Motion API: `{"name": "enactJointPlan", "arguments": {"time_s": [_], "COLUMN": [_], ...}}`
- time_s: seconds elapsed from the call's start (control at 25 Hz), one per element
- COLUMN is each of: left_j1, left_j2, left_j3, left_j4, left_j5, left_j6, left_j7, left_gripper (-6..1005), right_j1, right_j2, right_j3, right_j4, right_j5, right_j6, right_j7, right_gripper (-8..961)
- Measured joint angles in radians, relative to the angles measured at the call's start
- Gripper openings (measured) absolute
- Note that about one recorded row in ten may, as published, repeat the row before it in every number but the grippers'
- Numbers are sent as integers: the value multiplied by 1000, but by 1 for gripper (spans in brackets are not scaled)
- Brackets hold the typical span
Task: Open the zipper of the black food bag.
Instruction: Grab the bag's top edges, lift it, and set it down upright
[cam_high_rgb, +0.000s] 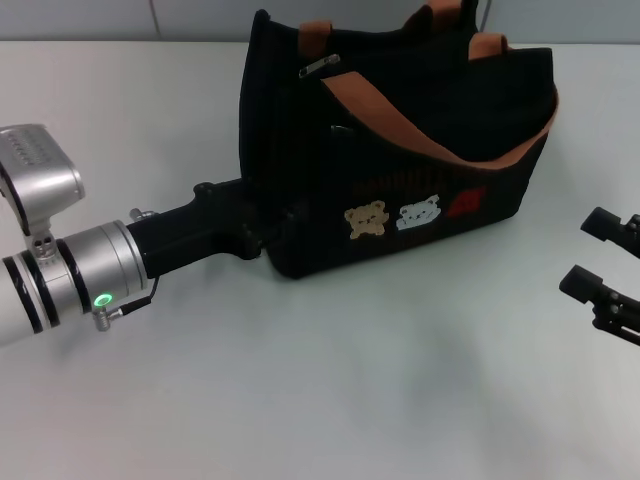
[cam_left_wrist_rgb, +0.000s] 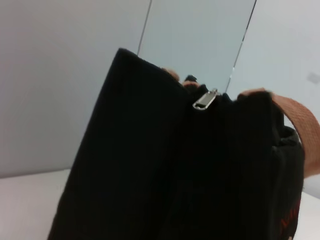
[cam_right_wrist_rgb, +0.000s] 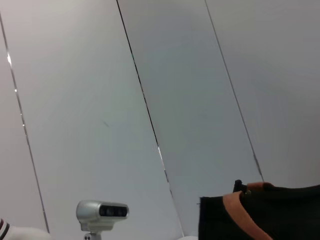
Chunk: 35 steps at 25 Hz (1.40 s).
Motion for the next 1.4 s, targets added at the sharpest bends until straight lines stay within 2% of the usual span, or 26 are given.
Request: {"name": "enactJointPlan", "arguments": {"time_s": [0.2,0.32,0.44,0.64,0.92,1.24,1.4], "left_j1": [28,42,65,67,87,165,172], "left_j2": [0,5,5,3,8,20,32], "left_j3": [-1,-3,-10,-6,-35,-61,-70], "left_j4": [-6,-1,-1,-9,10,163,191], "left_j5": [-57,-73,-97,-99,-99,-105,-109], "left_j6": [23,45,84,91,114,182,210], "left_j7": [55,77,170,199,212,132,121], "left_gripper": [290,234,178,84,72,68,67], "right_j1": [2,5,8,9,11,22,38], "right_j2": [0,1,1,1,1,1,1], "right_j3": [0,0,0,0,0,8,13], "right_j4": [17,19,21,23,24,76,111], "right_j5": [0,0,0,0,1,31,37], "right_j6": [18,19,30,42,43,129,172], "right_j7": [0,0,0,0,0,10,12], "right_gripper": [815,815,814,814,814,815,815]}}
